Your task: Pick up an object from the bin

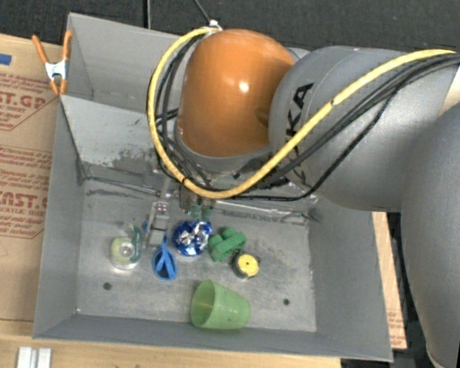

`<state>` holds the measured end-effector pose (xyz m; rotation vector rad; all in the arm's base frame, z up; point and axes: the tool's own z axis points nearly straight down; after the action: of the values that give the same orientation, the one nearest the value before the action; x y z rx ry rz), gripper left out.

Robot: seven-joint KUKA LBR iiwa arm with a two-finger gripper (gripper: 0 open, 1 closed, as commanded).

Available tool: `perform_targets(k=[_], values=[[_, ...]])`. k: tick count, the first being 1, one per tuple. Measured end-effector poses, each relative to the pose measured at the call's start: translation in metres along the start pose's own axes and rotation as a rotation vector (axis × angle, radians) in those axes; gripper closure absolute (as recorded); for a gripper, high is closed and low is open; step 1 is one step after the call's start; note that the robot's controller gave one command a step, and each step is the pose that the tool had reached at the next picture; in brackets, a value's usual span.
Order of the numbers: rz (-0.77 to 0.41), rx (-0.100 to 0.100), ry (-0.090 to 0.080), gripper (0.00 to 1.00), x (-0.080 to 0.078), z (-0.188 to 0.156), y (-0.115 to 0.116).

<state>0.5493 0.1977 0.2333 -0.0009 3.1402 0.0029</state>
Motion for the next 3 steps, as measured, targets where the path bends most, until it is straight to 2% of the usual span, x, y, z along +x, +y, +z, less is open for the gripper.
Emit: perform_targets(k=[1,2,3], values=[[-0.267,0.002,0.002,0.00,-0.007,0.157,-0.032],[-0.542,0.003,-0.001,0.00,-0.032,0.163,-0.085],[-0.636,0.003,0.000,0.00,-0.034,0.163,-0.153]])
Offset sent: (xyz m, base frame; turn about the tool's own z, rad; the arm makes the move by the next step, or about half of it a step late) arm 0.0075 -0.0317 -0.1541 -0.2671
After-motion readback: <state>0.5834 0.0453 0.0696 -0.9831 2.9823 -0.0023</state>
